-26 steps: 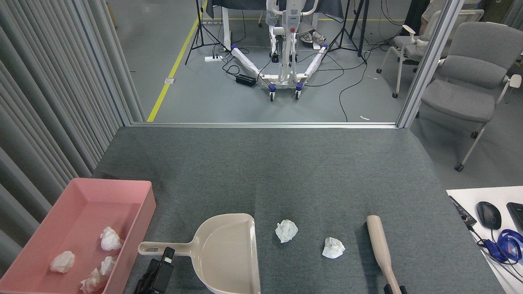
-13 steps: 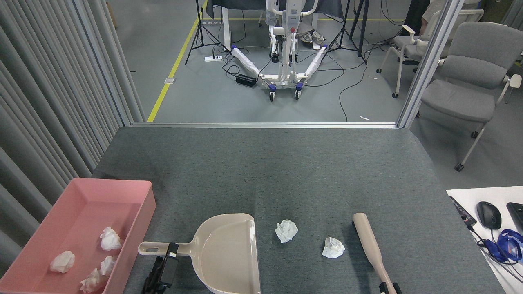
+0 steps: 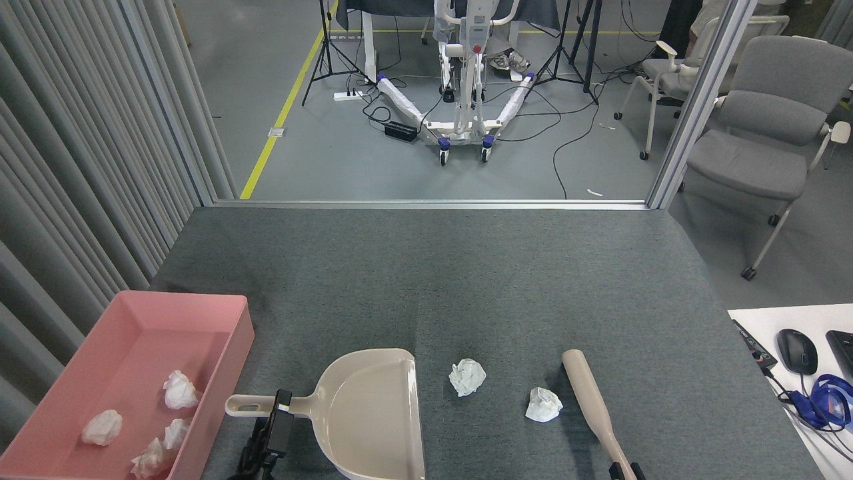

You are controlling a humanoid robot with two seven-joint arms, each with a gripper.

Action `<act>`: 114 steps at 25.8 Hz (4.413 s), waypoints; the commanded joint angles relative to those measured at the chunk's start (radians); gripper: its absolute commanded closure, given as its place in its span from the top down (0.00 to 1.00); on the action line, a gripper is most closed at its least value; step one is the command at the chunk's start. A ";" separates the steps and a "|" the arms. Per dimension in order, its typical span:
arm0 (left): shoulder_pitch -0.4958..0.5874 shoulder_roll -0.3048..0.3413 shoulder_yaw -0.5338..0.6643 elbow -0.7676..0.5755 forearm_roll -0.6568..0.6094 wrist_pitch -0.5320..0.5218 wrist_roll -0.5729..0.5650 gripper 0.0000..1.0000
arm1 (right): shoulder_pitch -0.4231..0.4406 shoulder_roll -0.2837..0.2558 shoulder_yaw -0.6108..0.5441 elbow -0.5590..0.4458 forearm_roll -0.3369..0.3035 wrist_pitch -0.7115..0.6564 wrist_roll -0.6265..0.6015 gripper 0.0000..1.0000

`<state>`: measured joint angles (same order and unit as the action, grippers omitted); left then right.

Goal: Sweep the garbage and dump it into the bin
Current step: 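Sweep the white paper balls into the dustpan with the right-held brush, then sweep the paper balls deeper into the dustpan with the brush, then move the brush away from the dustpan with the right gripper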

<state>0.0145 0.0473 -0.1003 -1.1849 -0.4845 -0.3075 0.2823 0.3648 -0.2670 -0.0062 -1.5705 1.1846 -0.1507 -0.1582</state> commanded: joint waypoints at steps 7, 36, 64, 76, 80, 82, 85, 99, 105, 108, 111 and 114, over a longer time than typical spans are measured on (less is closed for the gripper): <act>-0.016 -0.003 0.027 0.028 0.007 0.001 0.040 0.73 | -0.018 -0.003 0.022 0.003 -0.008 0.008 0.023 0.00; -0.016 -0.017 0.028 0.045 -0.005 -0.013 0.064 0.37 | -0.148 0.109 0.453 0.003 0.001 0.168 0.120 0.00; -0.010 -0.009 0.022 0.041 -0.005 -0.071 0.058 0.20 | -0.076 0.057 0.342 -0.135 0.007 0.276 0.006 0.00; -0.019 0.016 0.022 0.045 -0.046 -0.070 0.058 0.20 | -0.073 0.057 0.423 -0.063 -0.043 0.247 0.089 0.00; -0.019 0.025 0.024 0.044 -0.055 -0.068 0.054 0.19 | -0.069 0.100 0.492 -0.062 -0.042 0.250 0.089 0.00; -0.021 0.031 0.024 0.044 -0.055 -0.068 0.052 0.19 | -0.067 0.126 0.525 -0.062 -0.034 0.253 0.088 0.00; -0.024 0.032 0.025 0.044 -0.055 -0.070 0.051 0.19 | -0.067 0.150 0.549 -0.062 -0.033 0.253 0.085 0.00; -0.028 0.051 0.025 0.034 -0.040 -0.065 0.048 0.17 | -0.064 0.170 0.589 -0.164 -0.023 0.191 -0.067 0.00; -0.025 0.049 0.024 0.031 0.060 -0.068 0.048 0.10 | -0.050 0.081 0.401 -0.174 -0.034 0.187 -0.072 0.00; -0.022 0.049 0.022 0.024 0.075 -0.068 0.048 0.07 | -0.038 0.038 0.284 -0.174 -0.079 0.158 -0.070 0.00; -0.016 0.049 0.020 -0.005 0.078 -0.064 0.048 0.02 | -0.030 -0.006 0.184 -0.164 -0.140 0.128 -0.064 0.00; -0.016 0.051 0.016 -0.027 0.112 -0.061 0.046 0.00 | -0.029 -0.037 0.120 -0.140 -0.158 0.114 -0.060 0.00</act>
<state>-0.0028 0.0967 -0.0810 -1.1929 -0.3988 -0.3702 0.3301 0.3322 -0.2712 0.1843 -1.7299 1.0531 -0.0202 -0.2313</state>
